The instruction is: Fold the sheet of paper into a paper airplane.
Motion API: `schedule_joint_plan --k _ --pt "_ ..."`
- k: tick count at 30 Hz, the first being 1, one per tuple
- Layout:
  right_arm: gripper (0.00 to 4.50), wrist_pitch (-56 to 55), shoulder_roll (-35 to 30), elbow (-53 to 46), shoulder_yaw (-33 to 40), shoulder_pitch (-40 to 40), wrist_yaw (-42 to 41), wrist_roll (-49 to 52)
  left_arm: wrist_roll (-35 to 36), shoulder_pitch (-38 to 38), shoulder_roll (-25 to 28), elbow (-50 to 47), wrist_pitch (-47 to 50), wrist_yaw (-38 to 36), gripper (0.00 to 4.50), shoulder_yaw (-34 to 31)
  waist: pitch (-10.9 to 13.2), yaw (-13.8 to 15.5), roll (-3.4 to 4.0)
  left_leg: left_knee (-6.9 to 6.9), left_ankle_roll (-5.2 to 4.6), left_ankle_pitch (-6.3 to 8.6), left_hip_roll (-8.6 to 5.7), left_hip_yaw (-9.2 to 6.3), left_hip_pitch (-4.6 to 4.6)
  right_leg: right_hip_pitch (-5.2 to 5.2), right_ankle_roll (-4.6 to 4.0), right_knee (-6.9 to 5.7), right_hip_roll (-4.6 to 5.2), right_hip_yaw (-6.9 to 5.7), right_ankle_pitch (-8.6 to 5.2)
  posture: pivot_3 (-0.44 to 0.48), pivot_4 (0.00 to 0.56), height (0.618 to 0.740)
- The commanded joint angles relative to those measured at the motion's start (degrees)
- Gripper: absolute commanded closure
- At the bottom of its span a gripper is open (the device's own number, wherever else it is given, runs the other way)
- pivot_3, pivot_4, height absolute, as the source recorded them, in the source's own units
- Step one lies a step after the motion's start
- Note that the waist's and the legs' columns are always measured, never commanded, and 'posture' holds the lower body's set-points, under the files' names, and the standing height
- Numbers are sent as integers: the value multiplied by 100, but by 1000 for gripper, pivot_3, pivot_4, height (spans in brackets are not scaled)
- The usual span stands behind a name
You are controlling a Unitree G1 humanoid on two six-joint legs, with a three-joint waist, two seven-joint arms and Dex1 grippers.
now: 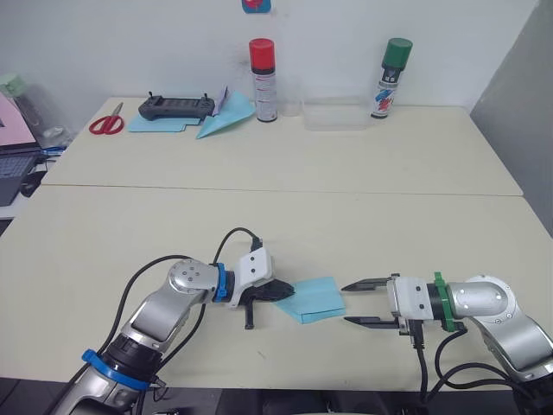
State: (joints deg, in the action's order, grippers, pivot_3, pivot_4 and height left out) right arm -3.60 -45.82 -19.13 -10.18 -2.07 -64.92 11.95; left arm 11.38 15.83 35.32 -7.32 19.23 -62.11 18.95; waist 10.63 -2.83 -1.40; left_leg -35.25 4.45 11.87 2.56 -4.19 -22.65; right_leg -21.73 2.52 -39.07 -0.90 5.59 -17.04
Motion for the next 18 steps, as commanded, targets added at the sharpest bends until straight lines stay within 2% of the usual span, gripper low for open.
schedule_joint_plan --k 1,7,14,18 --pt "2083 -510 -43 137 72 -42 -3 -213 -76 26 92 149 69 -72 4476 1 0 -2 0 0 0 0 0 0 2 1 0 0 0 0 0 0 150 740" --pt "2083 -1595 135 709 -127 -231 156 -803 -139 -59 401 231 56 -343 4476 40 -3 -46 3 1 0 0 2 0 13 6 1 -1 -2 1 1 0 150 740" --pt "2083 -2487 624 1506 -571 -737 455 -1377 -188 9 383 361 32 -379 4476 96 -5 -54 6 4 0 0 3 1 32 26 0 -1 -2 2 0 0 150 740" --pt "2083 -2580 1049 1883 -792 -1192 612 -1472 -215 123 354 469 15 -397 4476 121 -6 -52 8 3 0 0 2 1 39 31 -1 -1 -2 2 1 0 150 740"
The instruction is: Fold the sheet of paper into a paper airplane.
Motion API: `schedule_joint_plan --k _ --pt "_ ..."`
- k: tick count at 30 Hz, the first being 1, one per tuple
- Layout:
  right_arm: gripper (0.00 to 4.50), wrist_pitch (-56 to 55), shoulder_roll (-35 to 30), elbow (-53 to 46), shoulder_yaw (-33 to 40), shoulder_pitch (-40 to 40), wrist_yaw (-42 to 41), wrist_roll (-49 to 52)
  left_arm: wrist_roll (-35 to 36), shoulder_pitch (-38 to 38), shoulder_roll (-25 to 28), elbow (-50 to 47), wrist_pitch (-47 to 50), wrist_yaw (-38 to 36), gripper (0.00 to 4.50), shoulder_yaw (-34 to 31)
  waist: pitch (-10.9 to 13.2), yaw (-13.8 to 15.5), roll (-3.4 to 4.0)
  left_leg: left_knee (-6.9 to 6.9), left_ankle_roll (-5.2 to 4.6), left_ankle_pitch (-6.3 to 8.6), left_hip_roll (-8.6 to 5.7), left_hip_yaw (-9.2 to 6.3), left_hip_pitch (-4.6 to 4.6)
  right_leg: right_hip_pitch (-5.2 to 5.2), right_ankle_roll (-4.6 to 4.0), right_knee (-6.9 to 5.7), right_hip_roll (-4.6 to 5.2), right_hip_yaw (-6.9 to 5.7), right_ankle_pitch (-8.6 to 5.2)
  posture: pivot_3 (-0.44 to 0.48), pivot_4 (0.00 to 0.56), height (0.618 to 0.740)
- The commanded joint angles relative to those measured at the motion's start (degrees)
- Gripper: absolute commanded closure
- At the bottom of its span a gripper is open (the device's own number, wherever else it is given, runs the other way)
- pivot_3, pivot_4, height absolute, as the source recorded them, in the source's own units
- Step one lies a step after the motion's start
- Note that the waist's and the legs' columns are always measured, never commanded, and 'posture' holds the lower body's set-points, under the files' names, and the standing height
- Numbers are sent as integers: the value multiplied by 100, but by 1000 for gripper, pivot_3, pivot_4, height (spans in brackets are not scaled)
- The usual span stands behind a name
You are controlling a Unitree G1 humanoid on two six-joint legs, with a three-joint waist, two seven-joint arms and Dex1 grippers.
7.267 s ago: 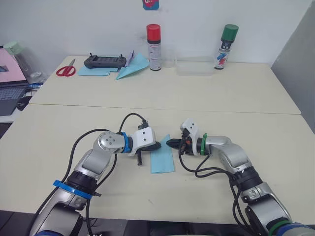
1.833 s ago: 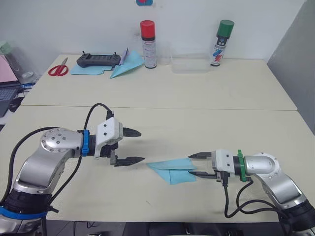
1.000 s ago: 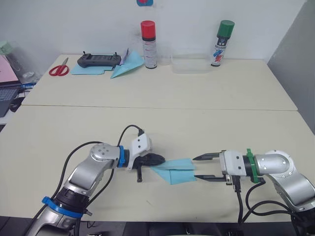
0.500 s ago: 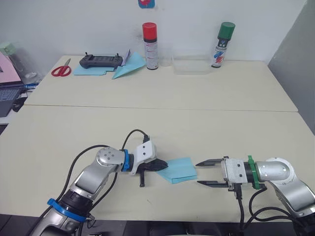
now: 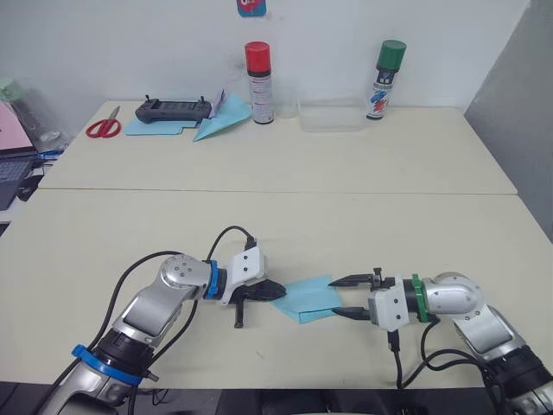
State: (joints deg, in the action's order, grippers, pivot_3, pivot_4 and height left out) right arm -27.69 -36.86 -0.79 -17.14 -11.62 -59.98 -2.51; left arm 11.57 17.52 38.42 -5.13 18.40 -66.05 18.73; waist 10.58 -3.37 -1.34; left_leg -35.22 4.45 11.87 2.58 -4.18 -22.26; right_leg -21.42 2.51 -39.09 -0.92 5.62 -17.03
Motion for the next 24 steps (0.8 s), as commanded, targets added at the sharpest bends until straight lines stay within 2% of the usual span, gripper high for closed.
schedule_joint_plan --k 1,4,5,7,12,19,24 --pt "2083 -186 214 100 -140 -312 116 -41 -237 -27 47 273 87 -11 4476 149 -2 3 4 0 0 0 0 0 0 0 0 -1 0 0 0 0 150 740" --pt "2083 -212 366 306 -255 -493 26 67 -266 25 49 347 51 -24 4476 170 -2 12 3 0 0 0 0 0 2 3 0 -1 0 0 0 0 150 740" --pt "2271 -160 388 326 -260 -522 -29 174 -276 32 58 358 38 -25 4493 174 -2 13 3 0 0 0 0 0 2 3 0 0 0 0 0 0 150 740" --pt "2747 -101 374 325 -264 -552 -145 339 -283 45 72 369 26 -32 4500 169 -2 14 3 0 0 0 -1 0 2 3 0 0 1 0 0 0 150 740" --pt "4453 234 264 68 -243 -442 -436 788 -255 49 175 342 61 -123 4500 136 -2 12 3 0 0 0 0 -1 4 4 -1 -1 1 1 1 0 150 740" --pt "4481 1251 59 -573 -261 -165 -710 1209 -260 198 201 353 18 -184 4500 129 -2 15 3 0 0 0 0 -1 3 4 -1 -1 1 1 0 0 150 740" --pt "4481 1838 177 -830 -202 -148 -509 1251 -314 332 205 463 -56 -325 4500 191 -2 15 3 0 0 0 -1 -1 1 2 -1 0 1 1 0 0 150 740"
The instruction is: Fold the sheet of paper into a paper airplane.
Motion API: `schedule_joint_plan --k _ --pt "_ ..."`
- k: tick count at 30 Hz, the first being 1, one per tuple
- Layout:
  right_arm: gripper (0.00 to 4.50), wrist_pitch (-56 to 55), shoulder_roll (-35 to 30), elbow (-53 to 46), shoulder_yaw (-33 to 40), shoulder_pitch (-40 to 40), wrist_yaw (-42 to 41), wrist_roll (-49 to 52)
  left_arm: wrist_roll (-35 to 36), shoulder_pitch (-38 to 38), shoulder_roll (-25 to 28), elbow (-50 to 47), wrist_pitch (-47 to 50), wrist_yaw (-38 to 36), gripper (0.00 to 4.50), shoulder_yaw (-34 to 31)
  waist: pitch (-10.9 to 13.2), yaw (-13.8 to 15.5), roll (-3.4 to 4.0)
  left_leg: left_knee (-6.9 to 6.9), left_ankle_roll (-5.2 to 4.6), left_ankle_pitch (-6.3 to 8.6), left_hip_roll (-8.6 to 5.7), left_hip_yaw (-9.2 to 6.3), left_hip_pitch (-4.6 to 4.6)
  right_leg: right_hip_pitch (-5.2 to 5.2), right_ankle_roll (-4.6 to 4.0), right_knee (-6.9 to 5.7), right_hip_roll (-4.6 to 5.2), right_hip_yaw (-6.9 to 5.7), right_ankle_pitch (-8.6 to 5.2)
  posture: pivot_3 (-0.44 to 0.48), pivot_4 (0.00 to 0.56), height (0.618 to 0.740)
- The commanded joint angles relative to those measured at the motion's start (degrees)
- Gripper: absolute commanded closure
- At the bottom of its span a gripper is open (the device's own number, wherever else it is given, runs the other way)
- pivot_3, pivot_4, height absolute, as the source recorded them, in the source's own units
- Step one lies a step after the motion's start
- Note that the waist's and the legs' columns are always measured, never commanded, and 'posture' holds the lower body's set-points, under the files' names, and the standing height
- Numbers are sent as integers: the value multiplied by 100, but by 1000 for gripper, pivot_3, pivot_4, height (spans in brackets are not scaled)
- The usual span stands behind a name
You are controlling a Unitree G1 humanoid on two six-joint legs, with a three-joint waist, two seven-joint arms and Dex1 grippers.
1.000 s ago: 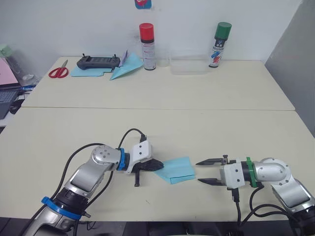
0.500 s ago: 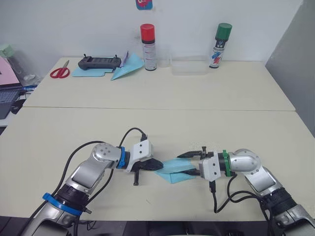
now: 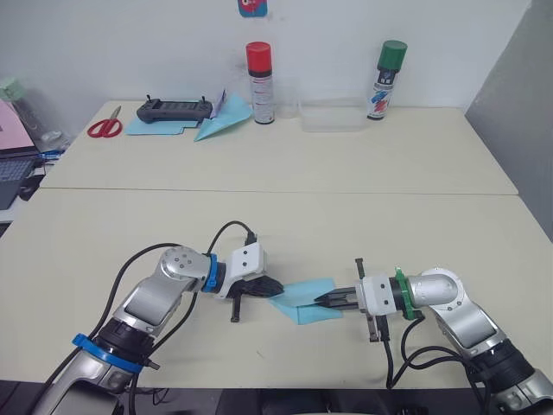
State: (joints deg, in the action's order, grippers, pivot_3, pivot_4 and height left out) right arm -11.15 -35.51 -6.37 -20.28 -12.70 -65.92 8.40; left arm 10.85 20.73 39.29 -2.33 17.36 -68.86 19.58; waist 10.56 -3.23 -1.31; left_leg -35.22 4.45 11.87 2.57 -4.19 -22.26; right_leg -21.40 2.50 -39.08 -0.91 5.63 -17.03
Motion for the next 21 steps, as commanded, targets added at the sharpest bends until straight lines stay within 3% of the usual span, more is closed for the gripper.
schedule_joint_plan --k 1,21 --pt "4481 240 77 -274 133 -58 139 136 -272 35 118 222 16 -74 4500 129 0 0 0 0 0 0 0 -1 0 0 0 0 0 -2 0 0 150 740" --pt "4481 544 547 571 183 -408 898 -452 -472 85 263 395 -182 -266 4500 147 0 -15 0 2 0 0 1 0 1 -2 0 0 -2 -1 0 0 150 740"
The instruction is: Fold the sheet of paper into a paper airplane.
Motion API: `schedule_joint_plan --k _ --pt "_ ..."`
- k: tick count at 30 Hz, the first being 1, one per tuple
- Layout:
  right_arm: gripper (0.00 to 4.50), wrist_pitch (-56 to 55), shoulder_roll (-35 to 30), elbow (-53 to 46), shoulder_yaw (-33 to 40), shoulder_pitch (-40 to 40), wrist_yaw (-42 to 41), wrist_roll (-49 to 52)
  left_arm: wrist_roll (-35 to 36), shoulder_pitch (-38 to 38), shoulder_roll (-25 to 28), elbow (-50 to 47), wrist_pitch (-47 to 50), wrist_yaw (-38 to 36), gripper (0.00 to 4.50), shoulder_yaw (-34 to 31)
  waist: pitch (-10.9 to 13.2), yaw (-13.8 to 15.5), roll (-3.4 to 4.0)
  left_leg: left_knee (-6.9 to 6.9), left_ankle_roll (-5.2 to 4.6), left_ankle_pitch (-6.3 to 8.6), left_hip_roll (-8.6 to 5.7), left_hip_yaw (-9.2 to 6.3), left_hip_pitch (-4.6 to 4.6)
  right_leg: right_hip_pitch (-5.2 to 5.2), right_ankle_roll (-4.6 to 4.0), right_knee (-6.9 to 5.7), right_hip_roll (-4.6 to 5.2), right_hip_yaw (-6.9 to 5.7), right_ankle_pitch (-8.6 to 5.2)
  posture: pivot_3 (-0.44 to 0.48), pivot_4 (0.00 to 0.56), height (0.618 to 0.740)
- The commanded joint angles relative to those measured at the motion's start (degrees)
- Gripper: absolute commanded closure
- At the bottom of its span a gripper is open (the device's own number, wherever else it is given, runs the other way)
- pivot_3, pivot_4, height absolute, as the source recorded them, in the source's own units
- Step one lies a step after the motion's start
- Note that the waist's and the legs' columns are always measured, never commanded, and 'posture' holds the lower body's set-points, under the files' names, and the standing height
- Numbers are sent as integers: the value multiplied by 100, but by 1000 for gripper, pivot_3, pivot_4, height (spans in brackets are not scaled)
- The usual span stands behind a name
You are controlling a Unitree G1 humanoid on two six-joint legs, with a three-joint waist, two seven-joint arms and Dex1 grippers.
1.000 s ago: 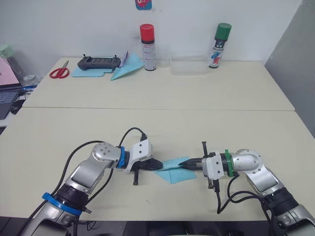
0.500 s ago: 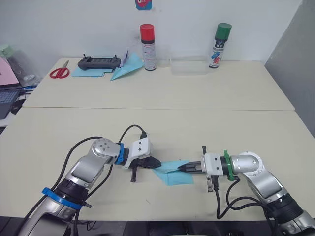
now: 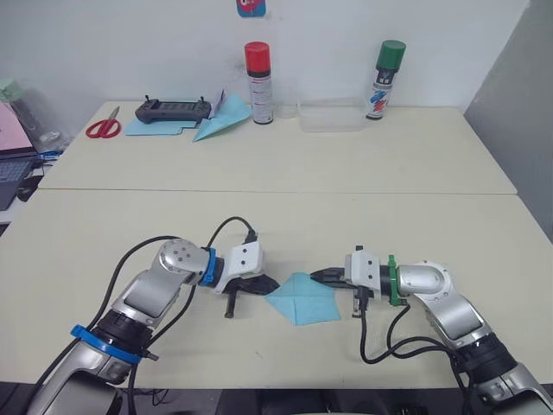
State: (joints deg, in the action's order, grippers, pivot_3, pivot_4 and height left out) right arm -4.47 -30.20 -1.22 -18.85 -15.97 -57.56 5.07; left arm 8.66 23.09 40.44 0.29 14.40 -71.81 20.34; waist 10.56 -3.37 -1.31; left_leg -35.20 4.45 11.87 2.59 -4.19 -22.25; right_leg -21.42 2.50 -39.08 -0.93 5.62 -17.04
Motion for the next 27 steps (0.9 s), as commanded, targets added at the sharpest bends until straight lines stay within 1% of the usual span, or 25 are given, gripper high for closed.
schedule_joint_plan --k 1,8,12,17,20,24,27 --pt "4481 -134 25 90 25 -92 91 -159 -245 -170 152 104 125 34 4500 66 0 1 0 0 0 0 0 0 0 0 0 0 0 0 0 0 150 740" --pt "4481 -309 110 390 -62 -163 226 -477 -192 -160 157 29 143 107 4500 -88 0 2 0 1 0 0 0 0 0 0 0 0 0 0 0 0 150 740" --pt "4481 -562 141 583 -110 -166 265 -624 117 -69 110 -355 540 247 4500 -376 1 5 0 1 0 0 0 0 -4 -2 0 1 0 -1 0 0 150 740" --pt "4481 -760 149 672 -138 -163 264 -684 168 -108 243 -772 679 392 4500 -653 1 5 -1 0 0 0 0 0 -24 -22 0 2 1 -1 0 0 150 740" --pt "4481 -841 146 719 -148 -151 267 -700 245 -107 130 -1030 765 608 4500 -811 1 8 -1 1 0 0 0 -1 -34 -29 0 1 1 -3 0 0 150 740" --pt "4481 -907 164 799 -160 -172 279 -715 325 -318 44 -1567 1042 692 4500 -637 1 1 -1 0 0 0 0 -1 -36 -31 1 2 1 -2 0 0 150 740" --pt "4481 -937 172 861 -158 -211 276 -715 190 -510 3 -1648 1022 803 4500 -463 1 0 -1 1 0 0 0 -1 -33 -31 0 1 1 -1 0 0 150 740"
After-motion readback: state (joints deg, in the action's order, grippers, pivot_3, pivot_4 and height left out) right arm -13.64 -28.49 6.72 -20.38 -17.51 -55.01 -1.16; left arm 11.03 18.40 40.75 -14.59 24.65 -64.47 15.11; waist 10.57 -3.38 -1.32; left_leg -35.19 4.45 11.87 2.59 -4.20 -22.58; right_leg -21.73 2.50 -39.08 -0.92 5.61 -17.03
